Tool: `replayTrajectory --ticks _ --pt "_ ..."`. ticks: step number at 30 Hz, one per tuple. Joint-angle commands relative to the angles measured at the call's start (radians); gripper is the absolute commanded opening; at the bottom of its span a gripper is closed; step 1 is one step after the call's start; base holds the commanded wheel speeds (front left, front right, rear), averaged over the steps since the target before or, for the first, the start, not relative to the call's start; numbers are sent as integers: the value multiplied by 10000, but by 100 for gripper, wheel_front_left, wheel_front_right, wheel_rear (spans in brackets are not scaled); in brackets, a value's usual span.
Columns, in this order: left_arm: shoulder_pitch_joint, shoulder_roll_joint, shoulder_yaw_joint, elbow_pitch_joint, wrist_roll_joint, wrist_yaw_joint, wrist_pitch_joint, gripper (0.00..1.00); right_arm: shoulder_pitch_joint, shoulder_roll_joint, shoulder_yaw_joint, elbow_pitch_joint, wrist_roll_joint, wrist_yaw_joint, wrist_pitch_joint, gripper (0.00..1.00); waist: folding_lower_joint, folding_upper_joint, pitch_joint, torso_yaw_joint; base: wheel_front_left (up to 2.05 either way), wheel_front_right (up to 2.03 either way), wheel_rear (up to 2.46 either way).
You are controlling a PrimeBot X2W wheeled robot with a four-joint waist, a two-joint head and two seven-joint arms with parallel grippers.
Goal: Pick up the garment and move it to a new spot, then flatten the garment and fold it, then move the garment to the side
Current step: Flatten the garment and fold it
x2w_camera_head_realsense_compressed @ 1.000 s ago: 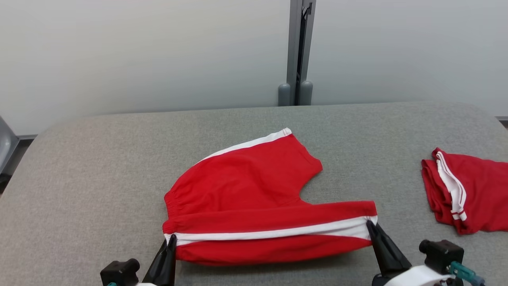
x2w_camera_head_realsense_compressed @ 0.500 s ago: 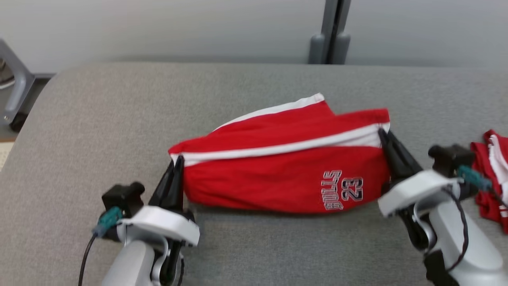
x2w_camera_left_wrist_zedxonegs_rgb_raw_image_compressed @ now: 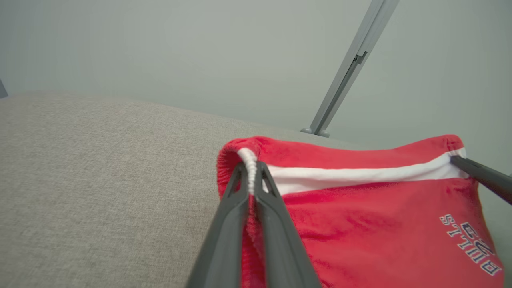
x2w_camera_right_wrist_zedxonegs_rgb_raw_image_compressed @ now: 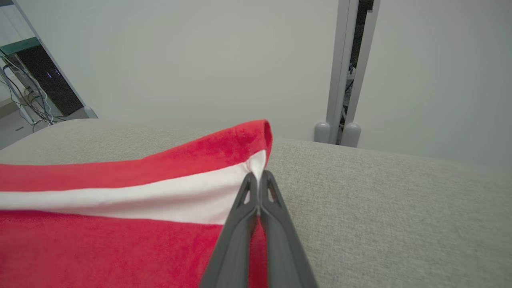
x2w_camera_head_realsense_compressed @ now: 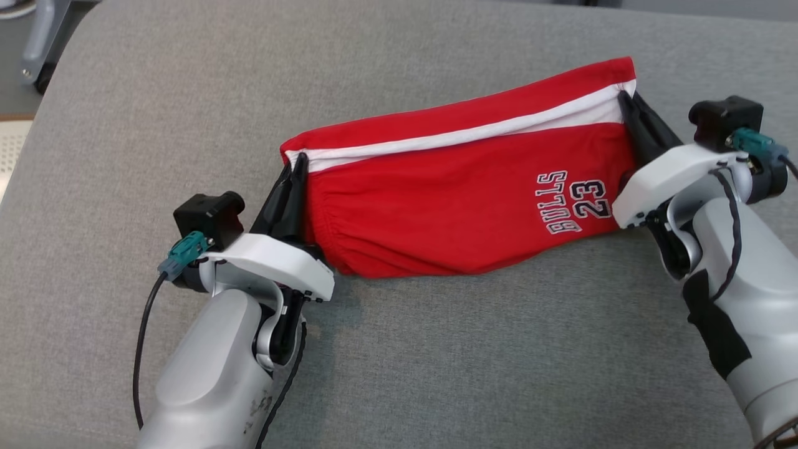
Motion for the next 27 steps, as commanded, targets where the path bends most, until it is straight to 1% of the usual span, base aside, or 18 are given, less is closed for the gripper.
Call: replayTrajectory --ticks 1,5,6,7,8,9,15,18,23,27 --pt "-259 44 -103 52 -131 90 -47 0 -339 -83 55 288 -97 -4 -40 0 0 0 408 276 0 0 0" --pt "-561 47 -544 281 -403 162 -47 0 -923 -87 36 996 -229 -4 -43 0 0 0 674 423 0 0 0" --pt "-586 45 -676 378 -443 187 -48 49 -991 -61 28 1098 -273 -4 -44 15 0 0 707 447 0 0 0" --pt "-658 50 -711 385 -484 228 -48 100 -1054 -48 -2 1167 -304 -4 -44 44 0 0 735 463 0 0 0" --pt "-726 50 -754 398 -416 330 -48 100 -1096 -36 -32 1193 -321 -4 -44 86 0 0 757 472 0 0 0" --pt "-730 45 -787 388 -397 375 -48 100 -1124 -14 -77 1197 -329 -4 -45 100 0 0 770 477 0 0 0" --pt "-500 45 -607 272 -125 828 -48 100 -968 -140 -629 815 -617 -4 -44 100 0 0 707 422 0 0 0" --pt "-294 47 -506 175 118 949 -48 100 -692 -30 -807 683 -655 -4 -45 100 0 0 594 373 0 0 0" --pt "102 47 -376 33 394 980 -48 100 -435 40 -471 1009 -402 -6 -46 100 0 0 368 291 0 0 0" --pt "453 45 -234 -62 565 1025 -48 100 -264 -11 152 1491 -139 -4 421 100 0 0 159 226 0 0 0"
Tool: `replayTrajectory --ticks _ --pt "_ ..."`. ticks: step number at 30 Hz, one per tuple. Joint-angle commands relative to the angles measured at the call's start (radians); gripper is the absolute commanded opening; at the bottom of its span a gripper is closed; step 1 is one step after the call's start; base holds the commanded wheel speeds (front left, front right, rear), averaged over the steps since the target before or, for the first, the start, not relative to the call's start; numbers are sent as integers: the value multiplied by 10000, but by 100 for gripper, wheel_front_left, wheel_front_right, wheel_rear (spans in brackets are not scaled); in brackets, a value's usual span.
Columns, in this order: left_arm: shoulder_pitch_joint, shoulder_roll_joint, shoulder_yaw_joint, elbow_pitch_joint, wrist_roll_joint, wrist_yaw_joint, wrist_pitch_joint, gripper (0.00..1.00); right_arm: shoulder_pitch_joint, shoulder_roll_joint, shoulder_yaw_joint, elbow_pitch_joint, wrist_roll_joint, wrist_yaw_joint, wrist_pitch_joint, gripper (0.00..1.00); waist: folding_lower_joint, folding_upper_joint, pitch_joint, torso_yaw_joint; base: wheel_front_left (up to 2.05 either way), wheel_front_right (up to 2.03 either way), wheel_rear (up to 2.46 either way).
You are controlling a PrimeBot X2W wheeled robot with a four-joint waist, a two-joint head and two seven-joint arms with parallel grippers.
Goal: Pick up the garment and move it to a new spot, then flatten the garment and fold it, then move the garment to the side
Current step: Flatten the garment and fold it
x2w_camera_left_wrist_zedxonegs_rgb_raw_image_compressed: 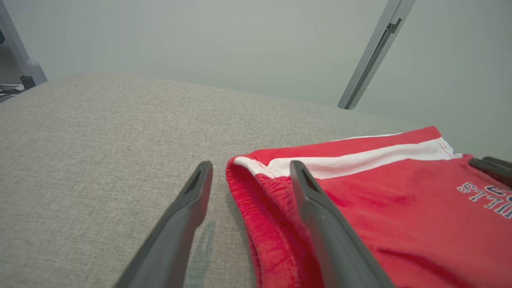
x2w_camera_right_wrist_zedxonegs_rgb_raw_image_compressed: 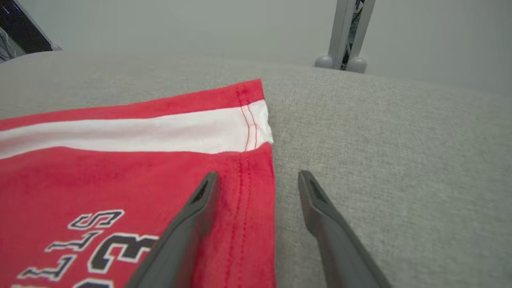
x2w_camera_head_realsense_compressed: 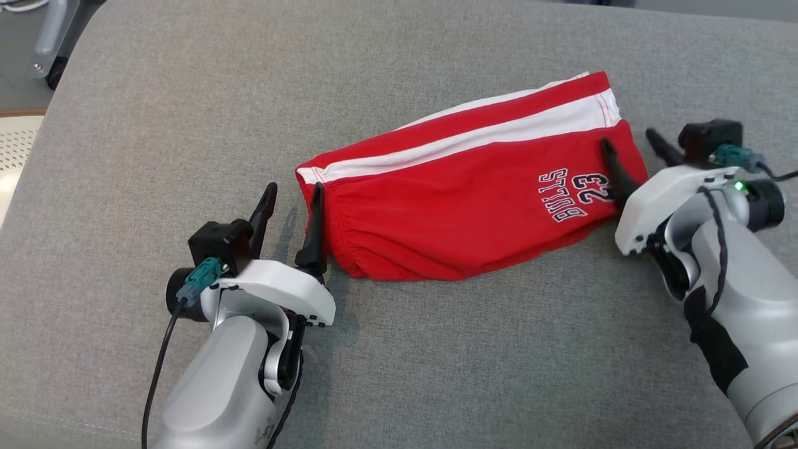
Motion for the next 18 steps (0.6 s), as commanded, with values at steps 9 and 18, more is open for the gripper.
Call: replayTrajectory --ticks 9,18 --pt "296 44 70 -83 121 42 -48 100 318 114 1227 754 1019 2 2331 99 0 0 -232 109 0 0 0" --pt "551 41 209 -13 269 62 -48 100 662 -198 1359 242 2300 -7 1654 0 0 0 -538 64 0 0 0"
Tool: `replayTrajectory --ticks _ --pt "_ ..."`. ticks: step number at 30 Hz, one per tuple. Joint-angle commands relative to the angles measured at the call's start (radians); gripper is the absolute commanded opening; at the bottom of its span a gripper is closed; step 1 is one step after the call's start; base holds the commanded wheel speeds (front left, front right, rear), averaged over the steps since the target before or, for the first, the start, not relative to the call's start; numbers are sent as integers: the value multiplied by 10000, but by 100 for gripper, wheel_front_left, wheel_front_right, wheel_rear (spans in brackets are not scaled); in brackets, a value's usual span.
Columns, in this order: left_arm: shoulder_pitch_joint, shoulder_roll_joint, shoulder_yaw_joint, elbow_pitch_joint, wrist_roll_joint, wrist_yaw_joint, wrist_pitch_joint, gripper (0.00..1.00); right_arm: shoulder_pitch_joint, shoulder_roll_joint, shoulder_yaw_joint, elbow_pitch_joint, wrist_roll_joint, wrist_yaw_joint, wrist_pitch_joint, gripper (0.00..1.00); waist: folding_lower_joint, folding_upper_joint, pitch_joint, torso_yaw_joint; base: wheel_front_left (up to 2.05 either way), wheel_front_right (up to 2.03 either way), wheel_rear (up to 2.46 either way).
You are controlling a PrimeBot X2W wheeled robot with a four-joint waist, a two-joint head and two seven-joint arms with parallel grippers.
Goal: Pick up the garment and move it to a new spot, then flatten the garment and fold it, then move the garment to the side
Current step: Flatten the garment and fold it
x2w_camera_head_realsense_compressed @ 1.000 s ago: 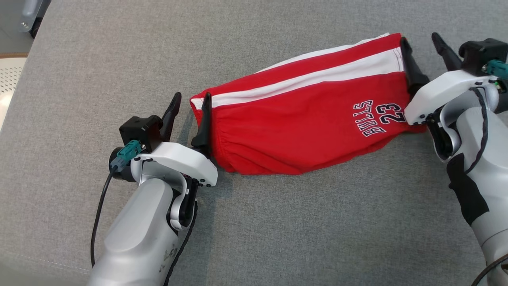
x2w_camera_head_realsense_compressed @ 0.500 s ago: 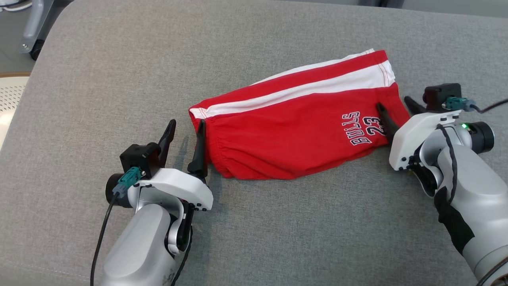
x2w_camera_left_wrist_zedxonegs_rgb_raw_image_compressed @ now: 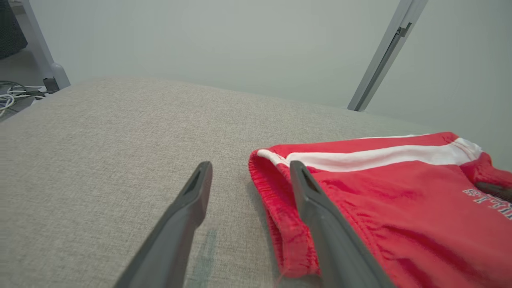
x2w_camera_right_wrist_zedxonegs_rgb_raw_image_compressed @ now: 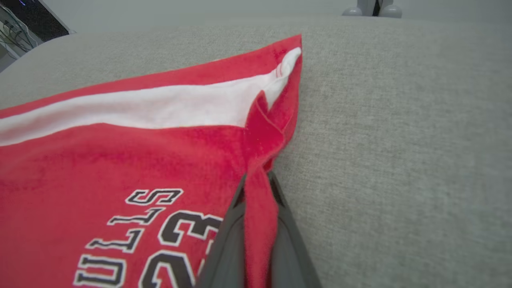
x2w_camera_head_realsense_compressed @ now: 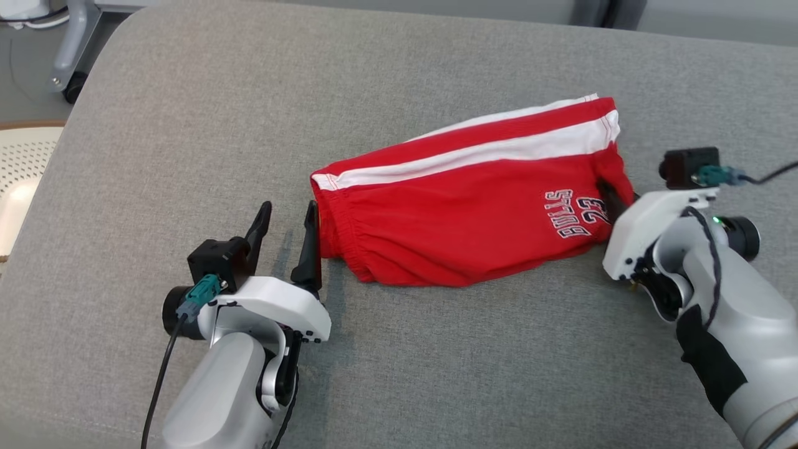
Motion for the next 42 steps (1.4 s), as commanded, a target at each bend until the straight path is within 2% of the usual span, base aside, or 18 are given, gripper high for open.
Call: replayTrajectory --ticks 1,12,20,25,31,36,37,38,39,42 --pt "127 26 63 28 82 11 -48 100 233 -160 -88 61 201 -7 -192 0 0 0 -134 -99 0 0 0" --pt "879 39 297 1 116 -119 -48 100 1296 -544 -231 -361 1452 -6 -1293 0 0 0 -1005 -758 0 0 0" --pt "1187 42 400 43 162 -132 -48 100 1251 -595 363 -1020 1314 -6 -1664 0 0 0 -1246 -894 0 0 0" --pt "1357 40 272 115 -36 -189 -48 100 974 -159 1247 -1889 1086 -4 -1715 0 0 0 -1379 -636 0 0 0" --pt "1579 37 64 160 -239 -116 -46 100 1251 601 2745 -3021 1296 -4 -1147 0 0 0 -1619 -43 0 0 0" --pt "1658 36 -53 241 -287 -95 -48 100 1618 978 3831 -3156 1560 -4 -776 0 0 0 -1716 366 0 0 0" --pt "1651 36 -71 255 -291 -88 -48 100 1686 1028 3939 -3106 1651 -4 -821 34 0 0 -1722 418 0 0 0" --pt "1638 34 -96 271 -303 -77 -48 100 1756 1074 4040 -3102 1756 -4 -881 75 0 0 -1728 451 0 0 0" --pt "1623 32 -116 278 -303 -60 -48 100 1830 1107 4164 -3117 1869 -4 -941 100 0 0 -1736 474 0 0 0" --pt "1570 36 -115 261 -215 -31 -48 100 1970 1129 4540 -3515 2347 -4 -1170 100 0 0 -1761 446 0 0 0"
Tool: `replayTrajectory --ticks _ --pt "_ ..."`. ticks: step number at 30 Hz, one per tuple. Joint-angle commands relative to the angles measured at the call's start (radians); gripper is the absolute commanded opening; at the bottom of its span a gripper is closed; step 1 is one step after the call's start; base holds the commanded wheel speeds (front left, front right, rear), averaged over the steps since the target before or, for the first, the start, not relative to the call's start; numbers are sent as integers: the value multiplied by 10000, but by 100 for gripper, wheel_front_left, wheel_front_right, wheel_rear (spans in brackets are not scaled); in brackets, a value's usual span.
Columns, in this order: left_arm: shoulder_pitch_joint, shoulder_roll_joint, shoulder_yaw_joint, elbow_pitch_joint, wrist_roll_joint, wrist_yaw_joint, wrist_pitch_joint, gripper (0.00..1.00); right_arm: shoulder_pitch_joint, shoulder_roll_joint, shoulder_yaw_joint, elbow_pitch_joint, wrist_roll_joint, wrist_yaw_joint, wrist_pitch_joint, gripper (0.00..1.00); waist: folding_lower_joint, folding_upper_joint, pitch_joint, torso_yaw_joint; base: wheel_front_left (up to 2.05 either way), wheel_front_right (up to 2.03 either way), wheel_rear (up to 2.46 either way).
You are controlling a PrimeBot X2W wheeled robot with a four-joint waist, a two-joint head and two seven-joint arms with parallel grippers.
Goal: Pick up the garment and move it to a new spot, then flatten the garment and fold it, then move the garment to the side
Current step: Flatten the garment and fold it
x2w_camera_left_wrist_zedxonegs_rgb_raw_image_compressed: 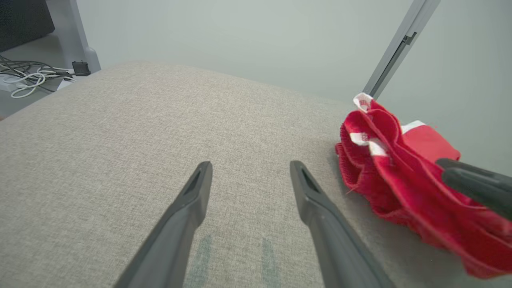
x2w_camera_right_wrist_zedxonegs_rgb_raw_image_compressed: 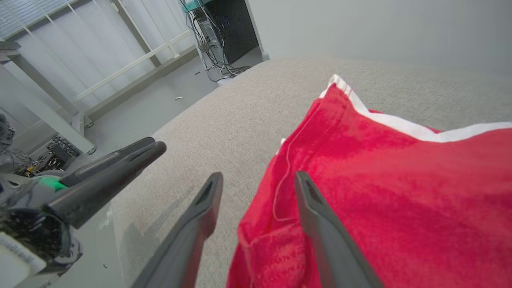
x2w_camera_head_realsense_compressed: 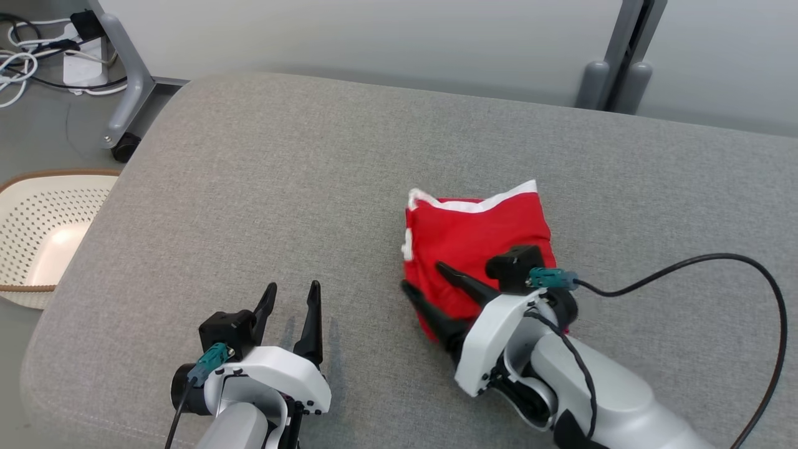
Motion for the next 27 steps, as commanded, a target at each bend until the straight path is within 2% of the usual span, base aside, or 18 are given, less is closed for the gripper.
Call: replayTrajectory --ticks 1,5,8,12,19,21,27 --pt "-41 44 44 -14 85 46 -48 100 111 -29 143 -160 207 -1 -202 100 -1 0 -33 -84 0 0 0" --pt "20 45 241 -96 369 134 -48 100 -3 -54 -28 187 274 -2 -770 100 -1 0 -138 -387 0 0 0" --pt "114 47 392 -191 575 212 -48 100 -147 -42 -817 918 -254 -1 -1079 100 -1 0 -205 -680 0 0 0" --pt "171 48 603 -356 842 340 -48 100 114 -192 -3168 1034 -1692 -1 -1108 100 -1 0 -241 -1085 0 0 0" --pt "336 42 917 -449 1442 361 -46 100 2017 -193 -7428 -416 -4864 -1 -1111 100 -1 0 -361 -1636 0 0 0" --pt "372 48 1028 -465 1503 363 -48 100 2542 -118 -8192 -820 -5567 -1 -1110 100 -1 0 -406 -1763 0 0 0" --pt "595 48 1340 -405 1699 311 -46 100 3563 -19 -9320 -1441 -6450 -1 -1112 100 -1 0 -604 -2037 0 0 0"
